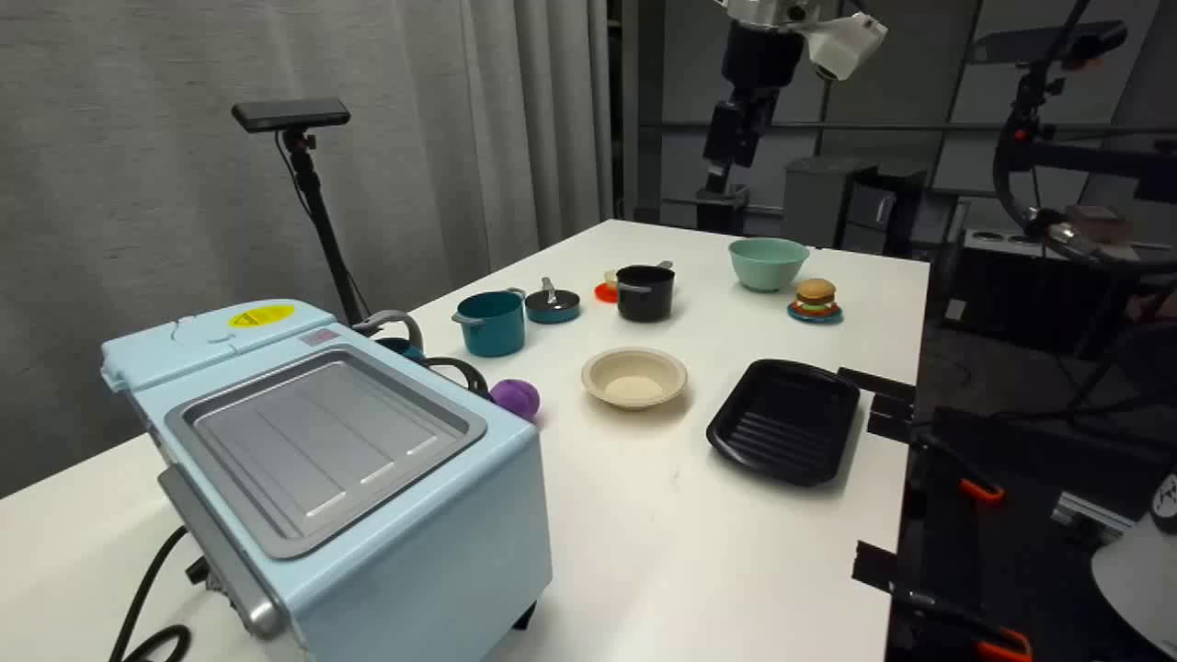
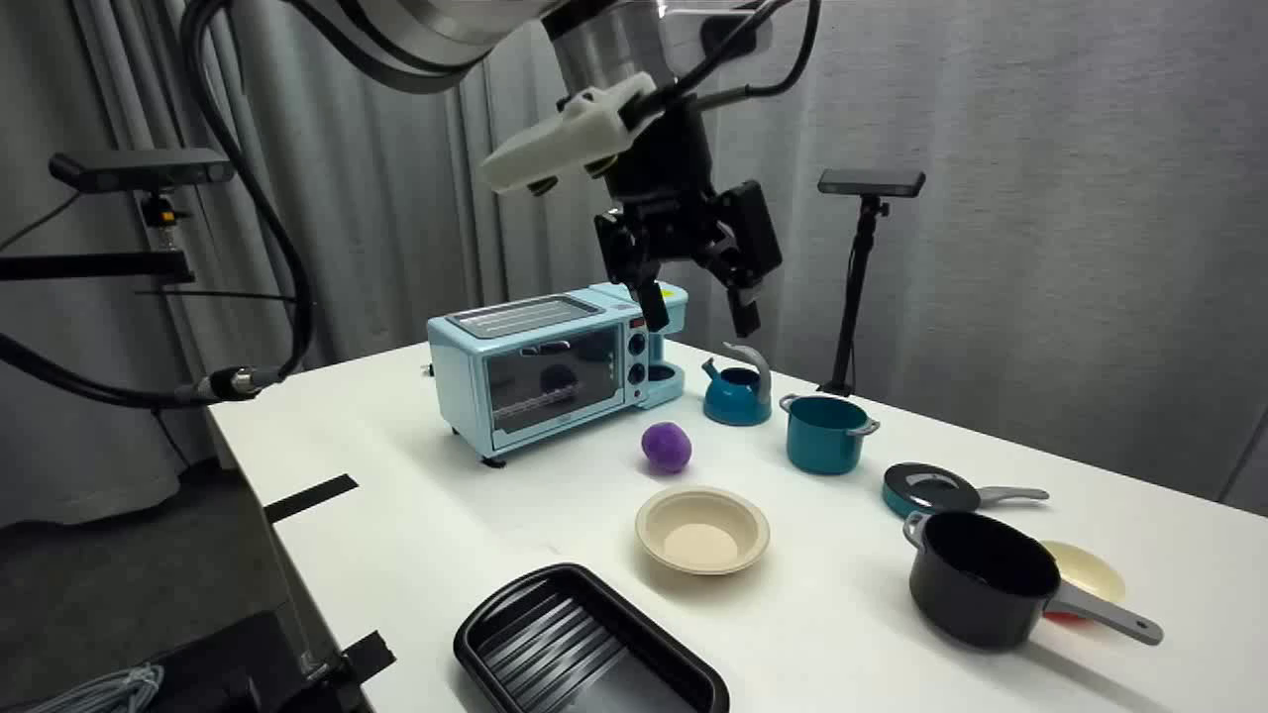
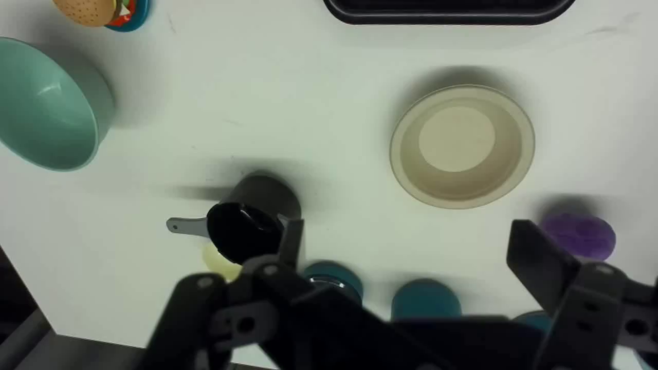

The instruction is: Put the purple plush toy on the bowl

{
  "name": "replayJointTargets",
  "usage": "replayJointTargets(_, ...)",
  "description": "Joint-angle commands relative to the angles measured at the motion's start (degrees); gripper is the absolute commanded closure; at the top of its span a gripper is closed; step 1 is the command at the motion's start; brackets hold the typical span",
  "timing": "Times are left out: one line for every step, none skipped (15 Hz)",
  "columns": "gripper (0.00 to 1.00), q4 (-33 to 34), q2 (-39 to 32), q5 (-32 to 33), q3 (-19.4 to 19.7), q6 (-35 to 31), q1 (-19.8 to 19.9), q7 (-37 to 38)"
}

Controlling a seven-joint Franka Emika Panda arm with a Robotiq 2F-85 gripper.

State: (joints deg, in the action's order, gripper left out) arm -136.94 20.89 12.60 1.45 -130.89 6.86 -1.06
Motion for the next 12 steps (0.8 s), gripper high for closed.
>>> replayJointTargets(0.00,0.1,0.0,0.2,0.4,0.2,-0.5,0.1)
replayJointTargets(0.00,0.1,0.0,0.2,0.4,0.2,-0.5,0.1)
replayJointTargets(0.00,0.1,0.0,0.2,0.4,0.2,-0.5,0.1)
replayJointTargets(0.00,0.1,0.0,0.2,0.4,0.2,-0.5,0.1)
replayJointTargets(0.00,0.1,0.0,0.2,0.4,0.2,-0.5,0.1)
replayJointTargets(0.00,0.1,0.0,0.2,0.4,0.2,-0.5,0.1)
replayJointTargets(0.00,0.1,0.0,0.2,0.4,0.2,-0.5,0.1)
replayJointTargets(0.00,0.1,0.0,0.2,0.4,0.2,-0.5,0.1)
replayJointTargets(0.00,0.1,0.0,0.2,0.4,0.2,-0.5,0.1)
replayJointTargets(0.00,0.1,0.0,0.2,0.4,0.2,-0.5,0.1)
replayJointTargets(0.00,0.1,0.0,0.2,0.4,0.2,-0.5,0.1)
replayJointTargets(0.00,1.1,-1.3,-0.8,0.5,0.6,-1.1,-0.4)
